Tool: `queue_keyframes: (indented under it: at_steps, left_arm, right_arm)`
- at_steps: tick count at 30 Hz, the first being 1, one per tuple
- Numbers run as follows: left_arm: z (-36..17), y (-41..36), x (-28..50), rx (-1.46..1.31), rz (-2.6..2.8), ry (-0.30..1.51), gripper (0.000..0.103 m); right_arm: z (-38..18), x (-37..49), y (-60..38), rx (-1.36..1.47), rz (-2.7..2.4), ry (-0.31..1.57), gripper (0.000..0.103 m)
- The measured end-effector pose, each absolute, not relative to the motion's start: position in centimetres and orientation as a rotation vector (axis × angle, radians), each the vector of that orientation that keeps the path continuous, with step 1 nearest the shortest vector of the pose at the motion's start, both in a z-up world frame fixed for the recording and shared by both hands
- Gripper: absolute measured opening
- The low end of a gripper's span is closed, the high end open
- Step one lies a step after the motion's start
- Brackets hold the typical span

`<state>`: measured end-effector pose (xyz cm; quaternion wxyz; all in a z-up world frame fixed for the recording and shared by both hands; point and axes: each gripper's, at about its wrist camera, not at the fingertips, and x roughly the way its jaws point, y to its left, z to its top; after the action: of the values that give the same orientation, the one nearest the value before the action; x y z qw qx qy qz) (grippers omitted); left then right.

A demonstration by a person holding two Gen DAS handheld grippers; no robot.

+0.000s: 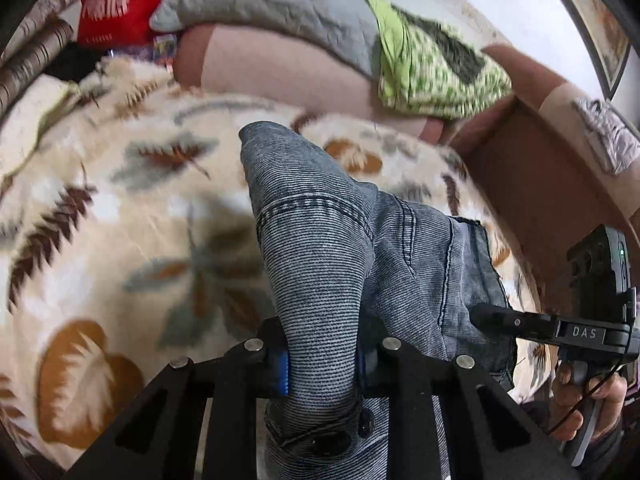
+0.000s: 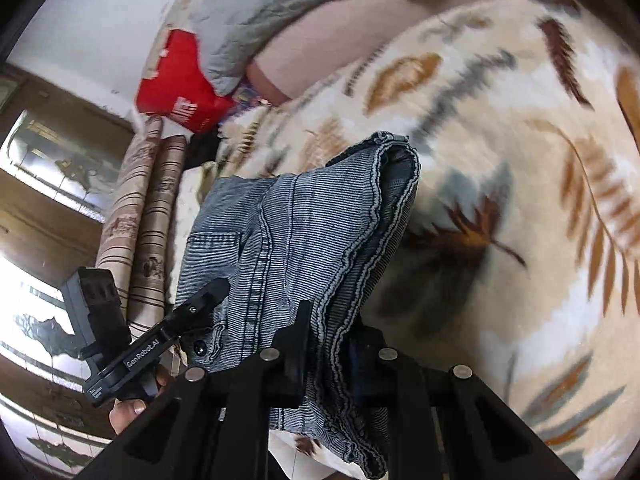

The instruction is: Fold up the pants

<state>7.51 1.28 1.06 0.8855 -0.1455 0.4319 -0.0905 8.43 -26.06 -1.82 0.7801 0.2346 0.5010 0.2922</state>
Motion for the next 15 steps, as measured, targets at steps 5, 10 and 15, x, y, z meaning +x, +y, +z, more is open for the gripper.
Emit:
queue_keyframes:
  at_steps: [5, 10, 15]
  left_arm:
    - [1.7, 3.4, 9.5, -0.306, -0.167, 0.857, 0.024]
    - [0.4, 4.9, 11.8, -0.301, -0.157, 0.868, 0.025]
    - [-4.3, 6.0, 13.6, -0.327, -0.129, 0.959, 0.036]
  right_arm:
    - [1.3, 11.1, -23.0, 0.455, 0.667, 1.024, 0.016]
    - [0.9, 13.8, -20.8, 0.424, 0.663, 1.026, 0.016]
    - [-3.5, 16.3, -20.2, 0.449, 0.633, 1.094, 0.017]
